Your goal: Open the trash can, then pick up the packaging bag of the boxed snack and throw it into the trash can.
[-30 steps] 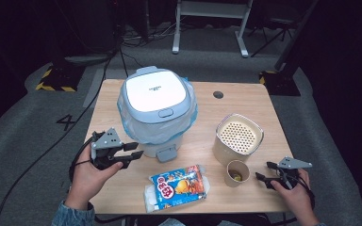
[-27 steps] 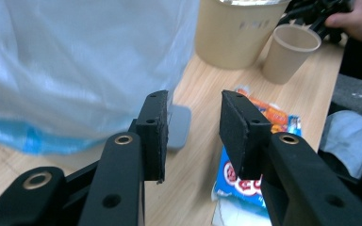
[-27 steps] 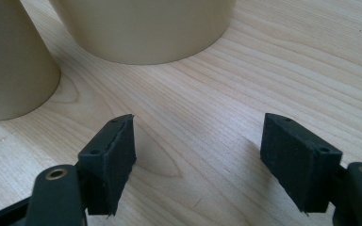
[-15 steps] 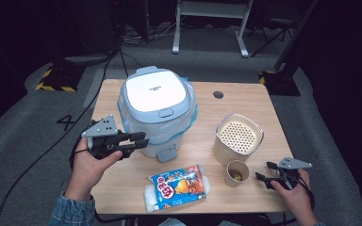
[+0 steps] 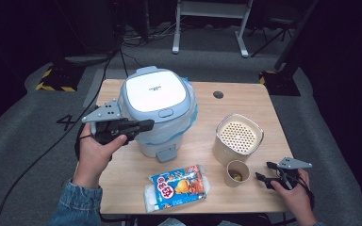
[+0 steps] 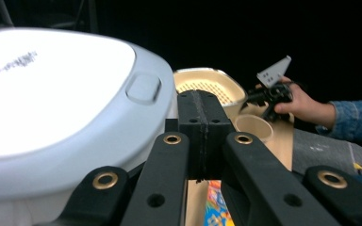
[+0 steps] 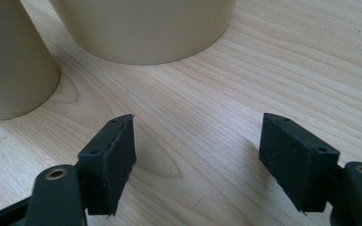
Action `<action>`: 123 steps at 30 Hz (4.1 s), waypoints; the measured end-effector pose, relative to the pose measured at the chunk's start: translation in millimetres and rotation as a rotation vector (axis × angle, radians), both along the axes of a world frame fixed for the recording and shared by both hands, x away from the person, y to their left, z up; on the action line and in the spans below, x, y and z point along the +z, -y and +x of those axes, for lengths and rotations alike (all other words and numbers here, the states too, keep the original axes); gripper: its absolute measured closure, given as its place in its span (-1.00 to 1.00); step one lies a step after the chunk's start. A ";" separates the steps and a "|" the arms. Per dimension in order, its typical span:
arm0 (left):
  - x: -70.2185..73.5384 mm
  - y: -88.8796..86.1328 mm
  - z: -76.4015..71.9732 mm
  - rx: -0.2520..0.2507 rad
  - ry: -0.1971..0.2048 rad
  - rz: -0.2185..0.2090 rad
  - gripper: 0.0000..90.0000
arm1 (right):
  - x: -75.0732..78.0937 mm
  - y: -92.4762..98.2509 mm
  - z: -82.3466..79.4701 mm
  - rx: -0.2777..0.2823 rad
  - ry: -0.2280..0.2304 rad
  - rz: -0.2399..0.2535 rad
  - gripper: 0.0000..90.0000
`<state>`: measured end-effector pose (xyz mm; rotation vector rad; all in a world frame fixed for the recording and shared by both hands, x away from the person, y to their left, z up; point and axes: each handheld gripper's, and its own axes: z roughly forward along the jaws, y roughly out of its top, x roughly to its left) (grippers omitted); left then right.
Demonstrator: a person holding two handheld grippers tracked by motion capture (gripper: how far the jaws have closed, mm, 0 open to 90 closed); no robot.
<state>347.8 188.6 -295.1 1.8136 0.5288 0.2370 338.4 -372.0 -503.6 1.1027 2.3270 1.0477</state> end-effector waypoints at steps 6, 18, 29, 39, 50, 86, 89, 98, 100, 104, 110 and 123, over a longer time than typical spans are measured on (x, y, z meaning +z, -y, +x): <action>9.3 11.7 11.1 0.037 -0.001 -0.004 1.00 | 0.0 0.0 0.0 0.000 0.000 0.000 -0.38; 10.4 36.1 30.3 0.123 -0.004 0.103 1.00 | 0.0 0.0 0.0 0.000 0.000 0.000 -0.38; 12.2 50.9 29.5 0.159 0.036 0.230 1.00 | 0.0 0.0 0.0 0.000 0.000 0.000 -0.38; 13.7 53.8 28.8 0.156 0.038 0.263 1.00 | 0.0 0.0 0.0 0.000 0.000 0.000 -0.38; 14.6 54.7 29.2 0.162 0.046 0.286 1.00 | 0.0 -0.1 -0.1 -0.001 -0.001 0.001 -0.38; -34.8 58.5 -18.6 -0.039 -0.044 0.194 -0.28 | 0.1 0.0 0.0 0.000 -0.001 0.001 -0.38; -51.7 62.1 -20.0 -0.035 -0.052 0.240 -0.30 | 0.1 0.0 0.0 0.000 -0.001 0.001 -0.38; -100.5 78.6 -13.5 -0.061 -0.156 0.283 -0.30 | 0.0 -0.1 -0.2 0.000 0.002 -0.002 -0.38; -114.8 88.6 -10.2 -0.089 -0.167 0.324 -0.30 | 0.0 -0.2 -0.2 -0.001 0.001 0.000 -0.38; -128.6 95.6 -5.9 -0.100 -0.183 0.350 -0.27 | 0.0 -0.2 -0.2 0.000 0.003 -0.003 -0.38; -148.4 104.6 1.2 -0.115 -0.227 0.399 -0.25 | 0.0 -0.2 -0.2 0.000 0.002 -0.002 -0.38; -175.1 118.5 17.6 -0.134 -0.353 0.495 -0.07 | 0.0 0.0 0.0 -0.001 -0.001 0.001 -0.39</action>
